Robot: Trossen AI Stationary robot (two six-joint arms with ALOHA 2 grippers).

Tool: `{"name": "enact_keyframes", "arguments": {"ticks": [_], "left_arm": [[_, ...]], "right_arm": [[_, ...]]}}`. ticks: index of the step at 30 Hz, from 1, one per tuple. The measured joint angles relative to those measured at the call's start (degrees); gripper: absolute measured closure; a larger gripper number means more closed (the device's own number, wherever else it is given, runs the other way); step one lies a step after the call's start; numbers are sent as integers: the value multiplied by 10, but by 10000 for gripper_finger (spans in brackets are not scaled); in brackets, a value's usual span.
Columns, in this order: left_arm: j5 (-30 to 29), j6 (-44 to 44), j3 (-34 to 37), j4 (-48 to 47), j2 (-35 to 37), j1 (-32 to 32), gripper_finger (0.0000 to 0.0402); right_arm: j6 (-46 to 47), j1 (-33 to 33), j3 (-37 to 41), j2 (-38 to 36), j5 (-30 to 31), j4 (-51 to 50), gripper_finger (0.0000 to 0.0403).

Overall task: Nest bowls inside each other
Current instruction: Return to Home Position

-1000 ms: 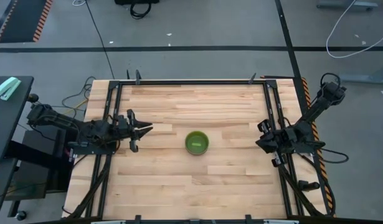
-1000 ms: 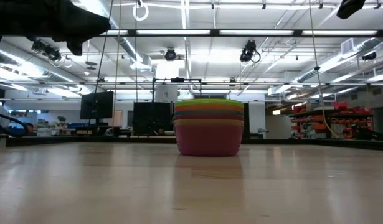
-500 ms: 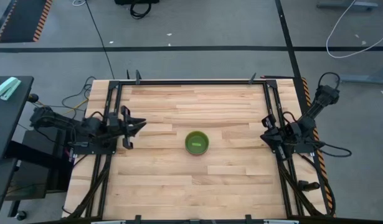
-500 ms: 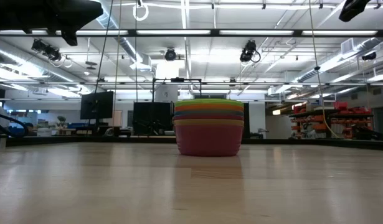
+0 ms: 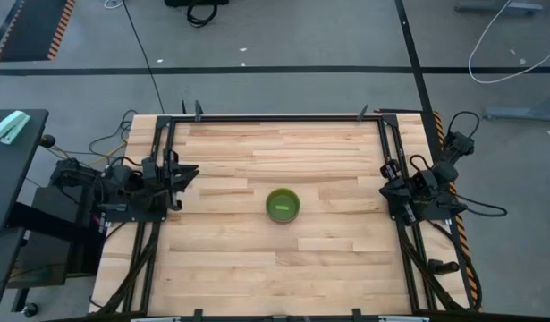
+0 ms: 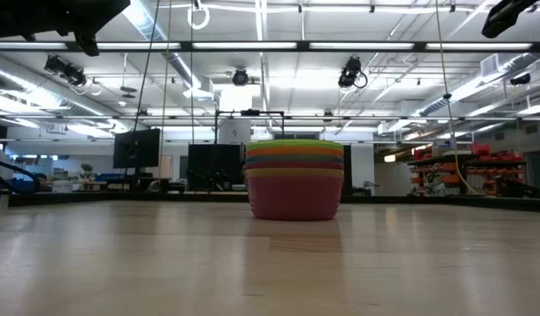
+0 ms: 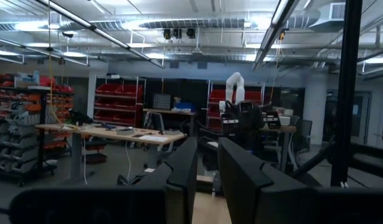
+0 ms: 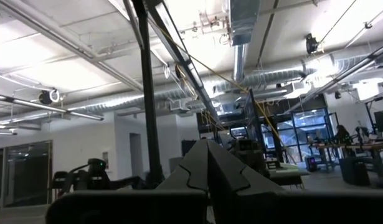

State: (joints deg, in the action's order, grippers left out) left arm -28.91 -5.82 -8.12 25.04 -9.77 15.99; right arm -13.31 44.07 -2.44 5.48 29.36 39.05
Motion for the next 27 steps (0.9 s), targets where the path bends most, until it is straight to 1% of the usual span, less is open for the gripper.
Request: {"name": "enact_keyframes", "arguments": {"ticks": [7,10,15,22,27], "left_arm": [[0,4,0,-53,66,0,320],[0,7,0,-79,95,0,319],[0,18,0,-97,95,0,326],[0,45,0,-141,95,0,324],[0,67,27,-144,95,0,317]], "right_arm": [[-2,0,0,-51,0,-38,393],[-4,0,-2,-55,4,-47,391],[4,0,-17,-55,8,-91,393],[59,0,-17,-55,8,-159,392],[90,0,-17,-55,8,-196,393]]}}
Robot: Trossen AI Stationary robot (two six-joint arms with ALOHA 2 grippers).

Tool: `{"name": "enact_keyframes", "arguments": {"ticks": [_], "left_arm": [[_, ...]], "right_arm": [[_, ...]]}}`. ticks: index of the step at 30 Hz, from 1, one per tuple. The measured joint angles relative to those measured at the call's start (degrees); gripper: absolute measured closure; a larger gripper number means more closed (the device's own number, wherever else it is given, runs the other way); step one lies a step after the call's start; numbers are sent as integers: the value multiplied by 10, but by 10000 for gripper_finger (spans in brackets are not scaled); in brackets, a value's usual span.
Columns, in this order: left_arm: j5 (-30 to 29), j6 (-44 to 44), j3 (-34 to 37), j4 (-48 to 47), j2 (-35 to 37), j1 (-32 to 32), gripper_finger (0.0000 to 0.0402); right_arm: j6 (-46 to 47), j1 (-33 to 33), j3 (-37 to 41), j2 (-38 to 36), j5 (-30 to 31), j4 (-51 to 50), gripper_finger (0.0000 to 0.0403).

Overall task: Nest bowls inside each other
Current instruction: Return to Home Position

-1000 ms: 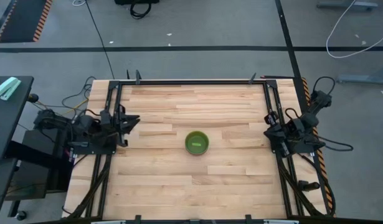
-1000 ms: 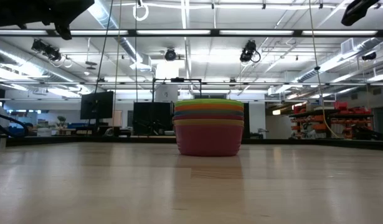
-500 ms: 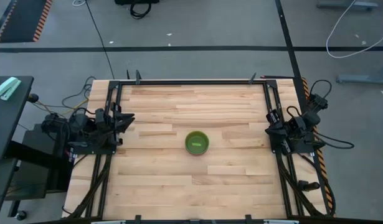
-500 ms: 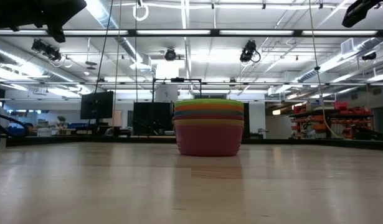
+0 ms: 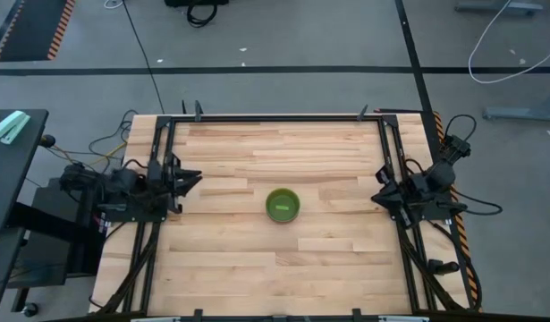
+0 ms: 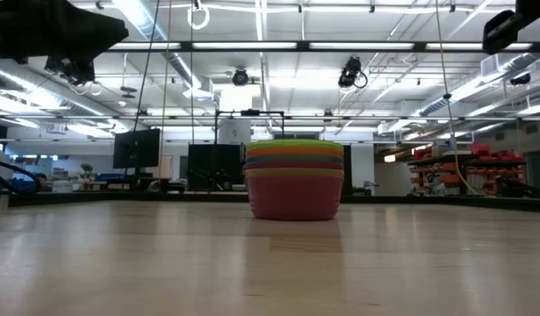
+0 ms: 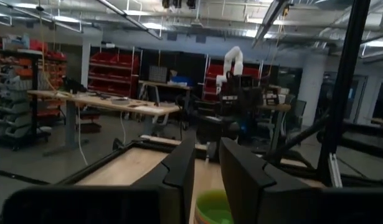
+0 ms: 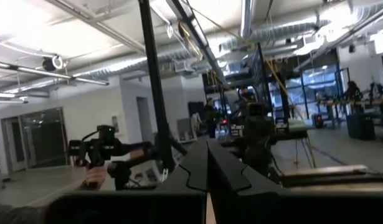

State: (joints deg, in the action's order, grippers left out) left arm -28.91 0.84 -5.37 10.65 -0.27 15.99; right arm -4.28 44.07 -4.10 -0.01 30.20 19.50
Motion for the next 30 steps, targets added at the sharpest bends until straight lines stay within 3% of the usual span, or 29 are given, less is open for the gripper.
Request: {"name": "enact_keyframes", "arguments": {"ticks": [11,17,25,30], "left_arm": [[0,0,49,63,0,-1,325],[0,1,49,47,0,-1,319],[0,28,49,-55,0,-1,328],[1,39,49,-62,-1,-1,326]], "right_arm": [[71,0,0,0,0,-80,393],[96,0,0,0,0,-133,392],[168,-1,0,0,0,-275,392],[153,-1,0,3,2,-275,393]]}}
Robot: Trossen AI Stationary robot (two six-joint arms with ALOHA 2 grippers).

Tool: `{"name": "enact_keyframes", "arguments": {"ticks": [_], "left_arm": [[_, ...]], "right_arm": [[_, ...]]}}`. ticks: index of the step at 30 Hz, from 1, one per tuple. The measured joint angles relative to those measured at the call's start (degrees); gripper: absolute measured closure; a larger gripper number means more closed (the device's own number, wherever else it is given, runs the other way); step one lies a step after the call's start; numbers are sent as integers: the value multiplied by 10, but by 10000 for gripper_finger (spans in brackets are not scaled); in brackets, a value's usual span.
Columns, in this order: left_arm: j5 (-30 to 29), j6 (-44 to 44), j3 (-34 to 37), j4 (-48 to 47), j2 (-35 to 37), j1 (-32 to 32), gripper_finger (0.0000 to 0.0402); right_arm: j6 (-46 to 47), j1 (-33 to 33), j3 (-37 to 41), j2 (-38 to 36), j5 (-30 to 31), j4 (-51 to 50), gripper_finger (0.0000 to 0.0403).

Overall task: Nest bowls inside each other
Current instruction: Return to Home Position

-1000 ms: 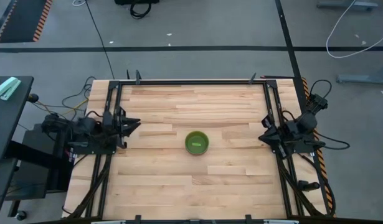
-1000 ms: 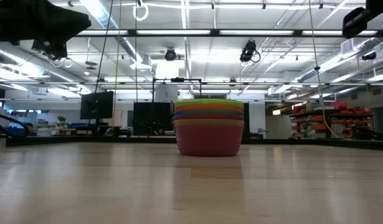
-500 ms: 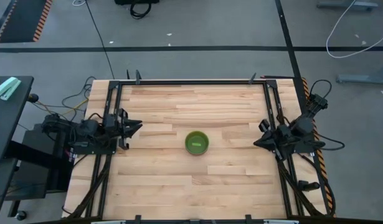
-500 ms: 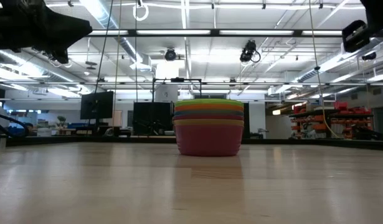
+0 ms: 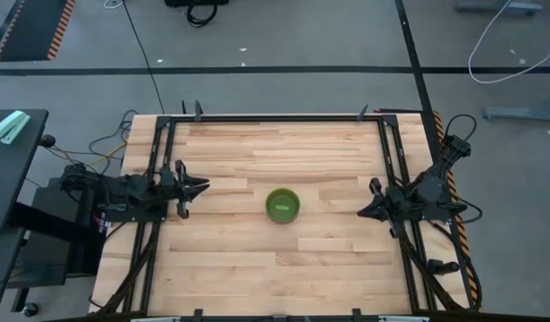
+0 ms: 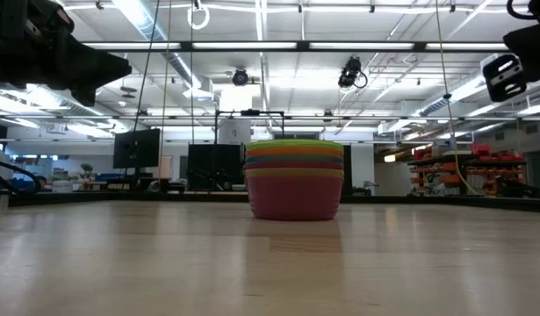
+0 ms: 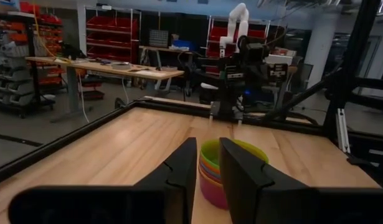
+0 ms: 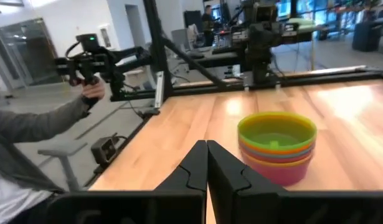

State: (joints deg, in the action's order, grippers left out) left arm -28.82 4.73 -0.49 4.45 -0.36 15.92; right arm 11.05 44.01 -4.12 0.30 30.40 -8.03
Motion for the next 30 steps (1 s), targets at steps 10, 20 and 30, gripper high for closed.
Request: {"name": "enact_keyframes", "arguments": {"ticks": [10,20,30], "left_arm": [[-1,-80,0,-6,0,0,332],[-1,-80,0,-7,0,0,322],[-1,-79,1,-8,0,0,331]], "right_arm": [[-67,-11,0,0,106,6,393],[-61,-123,0,0,55,43,396],[-63,-277,0,0,-105,55,397]]}}
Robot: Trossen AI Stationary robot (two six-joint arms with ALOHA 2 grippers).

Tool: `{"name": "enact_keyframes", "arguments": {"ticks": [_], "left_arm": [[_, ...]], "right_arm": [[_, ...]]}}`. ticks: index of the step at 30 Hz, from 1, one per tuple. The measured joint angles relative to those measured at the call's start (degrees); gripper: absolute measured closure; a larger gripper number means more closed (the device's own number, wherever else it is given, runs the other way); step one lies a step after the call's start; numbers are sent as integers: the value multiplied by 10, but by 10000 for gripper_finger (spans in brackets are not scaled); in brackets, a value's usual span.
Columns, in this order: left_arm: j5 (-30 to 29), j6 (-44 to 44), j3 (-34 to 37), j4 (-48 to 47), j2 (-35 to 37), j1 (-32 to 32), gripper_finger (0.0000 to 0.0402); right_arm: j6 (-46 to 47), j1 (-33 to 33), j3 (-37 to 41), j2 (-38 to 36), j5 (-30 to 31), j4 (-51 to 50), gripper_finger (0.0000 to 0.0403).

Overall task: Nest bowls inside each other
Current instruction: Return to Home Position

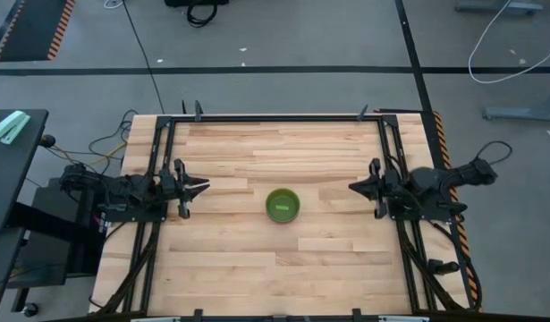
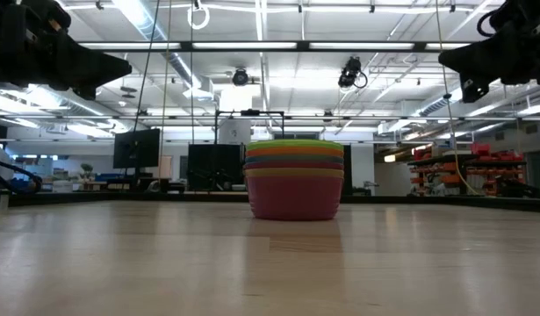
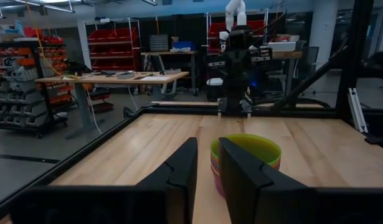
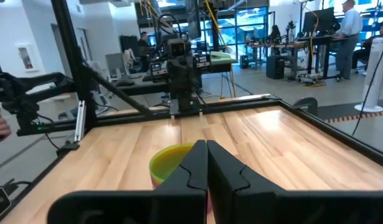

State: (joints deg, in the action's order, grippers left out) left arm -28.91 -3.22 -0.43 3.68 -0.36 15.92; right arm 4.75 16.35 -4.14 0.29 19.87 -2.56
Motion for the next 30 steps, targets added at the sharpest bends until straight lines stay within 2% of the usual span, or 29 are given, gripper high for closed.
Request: {"name": "enact_keyframes", "arguments": {"ticks": [11,20,24,30], "left_arm": [[0,0,0,0,0,0,324],[0,-4,0,1,0,0,329],[0,-4,1,13,0,0,330],[0,-5,1,21,0,0,321]], "right_arm": [[-27,-141,1,0,-172,-7,398],[-34,-225,23,15,-234,11,398],[-48,-243,23,16,-232,10,395],[-22,-254,23,16,-229,9,388]]}}
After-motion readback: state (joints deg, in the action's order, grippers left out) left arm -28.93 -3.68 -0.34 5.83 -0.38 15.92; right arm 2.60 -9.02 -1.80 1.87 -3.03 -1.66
